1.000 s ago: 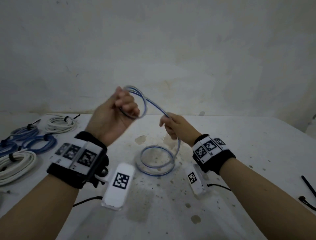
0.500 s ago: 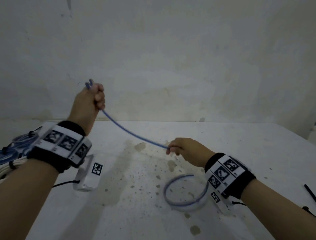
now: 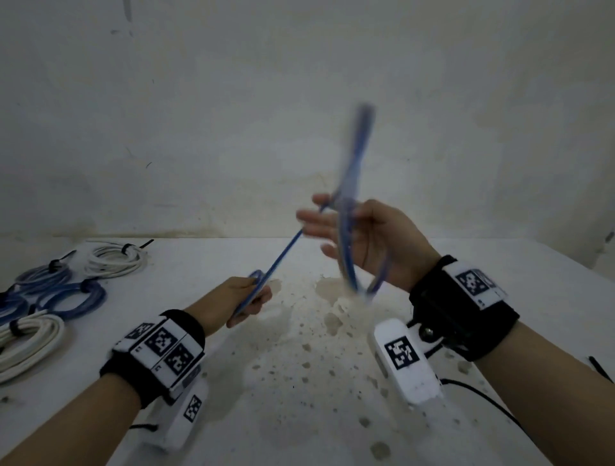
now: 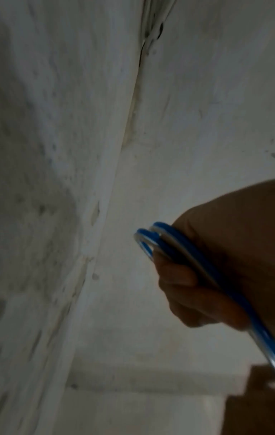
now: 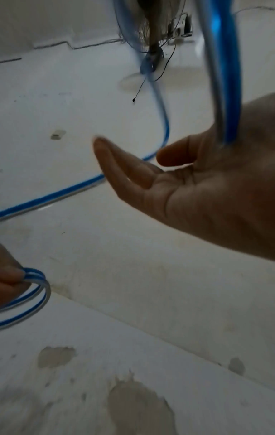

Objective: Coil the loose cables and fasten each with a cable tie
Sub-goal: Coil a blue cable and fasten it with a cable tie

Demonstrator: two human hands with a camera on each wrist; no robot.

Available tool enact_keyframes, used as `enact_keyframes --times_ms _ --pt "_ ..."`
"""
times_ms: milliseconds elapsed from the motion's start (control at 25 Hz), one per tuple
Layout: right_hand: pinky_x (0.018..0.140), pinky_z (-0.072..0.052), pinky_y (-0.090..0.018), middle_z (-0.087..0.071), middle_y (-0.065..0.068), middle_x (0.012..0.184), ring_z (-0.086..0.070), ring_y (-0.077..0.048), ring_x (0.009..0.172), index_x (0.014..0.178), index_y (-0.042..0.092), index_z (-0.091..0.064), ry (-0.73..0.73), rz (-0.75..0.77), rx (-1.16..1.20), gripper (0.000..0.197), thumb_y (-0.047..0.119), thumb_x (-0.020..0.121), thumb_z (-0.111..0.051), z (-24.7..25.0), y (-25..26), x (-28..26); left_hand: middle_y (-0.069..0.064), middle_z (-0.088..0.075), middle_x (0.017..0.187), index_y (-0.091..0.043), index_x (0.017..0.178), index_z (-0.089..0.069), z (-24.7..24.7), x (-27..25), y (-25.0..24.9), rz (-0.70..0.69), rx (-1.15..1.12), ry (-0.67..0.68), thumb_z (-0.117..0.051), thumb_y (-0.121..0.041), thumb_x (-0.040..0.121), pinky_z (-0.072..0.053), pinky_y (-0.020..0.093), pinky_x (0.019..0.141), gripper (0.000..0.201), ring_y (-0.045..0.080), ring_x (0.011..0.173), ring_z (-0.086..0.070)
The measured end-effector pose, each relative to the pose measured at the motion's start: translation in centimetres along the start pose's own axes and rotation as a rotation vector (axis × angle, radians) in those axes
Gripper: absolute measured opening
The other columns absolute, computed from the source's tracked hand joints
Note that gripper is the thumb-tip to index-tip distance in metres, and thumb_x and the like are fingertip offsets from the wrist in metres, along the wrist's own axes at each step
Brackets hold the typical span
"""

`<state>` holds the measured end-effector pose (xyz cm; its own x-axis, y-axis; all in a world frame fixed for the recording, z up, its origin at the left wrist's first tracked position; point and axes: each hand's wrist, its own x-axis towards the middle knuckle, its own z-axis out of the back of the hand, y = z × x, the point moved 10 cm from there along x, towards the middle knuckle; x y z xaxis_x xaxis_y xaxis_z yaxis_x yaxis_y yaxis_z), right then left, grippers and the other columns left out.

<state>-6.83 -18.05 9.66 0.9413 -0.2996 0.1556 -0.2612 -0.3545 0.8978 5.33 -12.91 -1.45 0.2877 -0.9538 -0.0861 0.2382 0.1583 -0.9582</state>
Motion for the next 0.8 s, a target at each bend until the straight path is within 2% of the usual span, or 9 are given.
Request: enact_keyframes --times_ms 120,240,400,480,520,560,640,720,800 --pt "0.082 -0.056 -0.039 -0.061 -0.010 0.123 -0.064 -0.022 0.105 0.102 0.007 -0.053 -0.145 0.193 -0.043 0.017 0.014 0.096 -0.038 1.8 2.1 1.7 -0.006 -0.030 0.039 -0.013 0.049 -0.050 -2.1 -0.7 -2.8 -0.017 -0.249 0.109 -0.043 -0.034 0.091 -0.019 0.013 0.029 0.048 0.003 0.029 -0.023" --pt "0.100 -0.040 -0.048 -0.045 -0.008 0.141 -0.053 -0.020 0.118 0.097 0.010 -0.055 -0.332 0.192 -0.194 0.015 0.015 0.098 -0.040 4.3 1.6 2.9 -0.006 -0.027 0.042 -0.014 0.048 -0.050 -2.6 -1.9 -6.1 -0.094 -0.552 0.152 -0.035 -0.048 0.081 -0.020 0.013 0.030 0.049 0.002 0.027 -0.020" --pt "0.109 -0.030 -0.031 -0.024 0.005 0.151 -0.033 -0.015 0.134 0.139 0.006 -0.034 -0.237 0.128 -1.164 0.046 0.010 0.095 -0.046 3.0 -1.8 3.1 -0.010 -0.027 0.046 -0.017 0.057 -0.051 -2.5 -2.9 -9.8 -0.250 -0.801 0.207 -0.035 -0.030 0.088 -0.028 0.015 0.038 0.037 0.005 0.034 -0.014" --pt "0.097 -0.041 -0.028 -0.051 0.010 0.131 -0.056 -0.005 0.100 0.135 0.006 -0.040 -0.125 0.195 -1.369 0.042 0.012 0.094 -0.049 1.5 -3.8 2.8 -0.010 -0.036 0.049 -0.016 0.066 -0.054 -1.9 -3.3 -11.5 -0.360 -0.923 0.281 -0.038 -0.026 0.090 -0.039 0.015 0.046 0.031 0.004 0.038 -0.029" --pt "0.086 -0.045 -0.030 -0.065 0.007 0.105 -0.058 -0.005 0.077 0.121 0.007 -0.051 -0.133 0.220 -1.410 0.027 0.014 0.095 -0.048 1.4 -4.3 2.6 -0.009 -0.042 0.052 -0.016 0.070 -0.055 -1.7 -3.7 -12.4 -0.415 -0.961 0.326 -0.040 -0.024 0.091 -0.045 0.016 0.054 0.027 0.003 0.043 -0.039" --pt "0.075 -0.045 -0.030 -0.064 0.004 0.079 -0.054 -0.009 0.063 0.103 0.010 -0.056 -0.169 0.228 -1.394 0.014 0.015 0.096 -0.045 1.8 -4.4 2.5 -0.009 -0.045 0.054 -0.015 0.074 -0.055 -1.5 -4.0 -13.1 -0.455 -0.976 0.349 -0.041 -0.023 0.091 -0.048 0.017 0.062 0.024 0.004 0.047 -0.045" --pt "0.064 -0.040 -0.026 -0.051 0.003 0.059 -0.047 -0.013 0.056 0.083 0.011 -0.055 -0.251 0.161 -1.264 0.019 0.014 0.096 -0.041 4.3 -4.2 2.7 -0.011 -0.045 0.054 -0.018 0.074 -0.054 -0.4 -4.3 -14.0 -0.509 -0.925 0.262 -0.036 -0.023 0.092 -0.047 0.016 0.069 0.026 0.003 0.051 -0.048" --pt "0.061 -0.040 -0.024 -0.048 0.001 0.059 -0.046 -0.012 0.055 0.090 0.008 -0.059 -0.215 0.000 -1.183 0.021 0.012 0.097 -0.039 6.0 -5.7 2.7 -0.012 -0.044 0.052 -0.020 0.072 -0.051 1.3 -4.8 -15.2 -0.582 -0.818 0.107 -0.033 -0.024 0.091 -0.046 0.014 0.067 0.026 0.001 0.050 -0.047" --pt "0.057 -0.043 -0.021 -0.050 0.000 0.064 -0.048 -0.013 0.056 0.123 0.012 -0.052 -0.131 -0.096 -1.156 0.028 0.010 0.098 -0.038 5.8 -7.4 2.1 -0.012 -0.043 0.050 -0.019 0.074 -0.045 3.5 -4.7 -16.0 -0.635 -0.698 -0.049 -0.029 -0.023 0.095 -0.047 0.012 0.064 0.027 0.001 0.049 -0.047"
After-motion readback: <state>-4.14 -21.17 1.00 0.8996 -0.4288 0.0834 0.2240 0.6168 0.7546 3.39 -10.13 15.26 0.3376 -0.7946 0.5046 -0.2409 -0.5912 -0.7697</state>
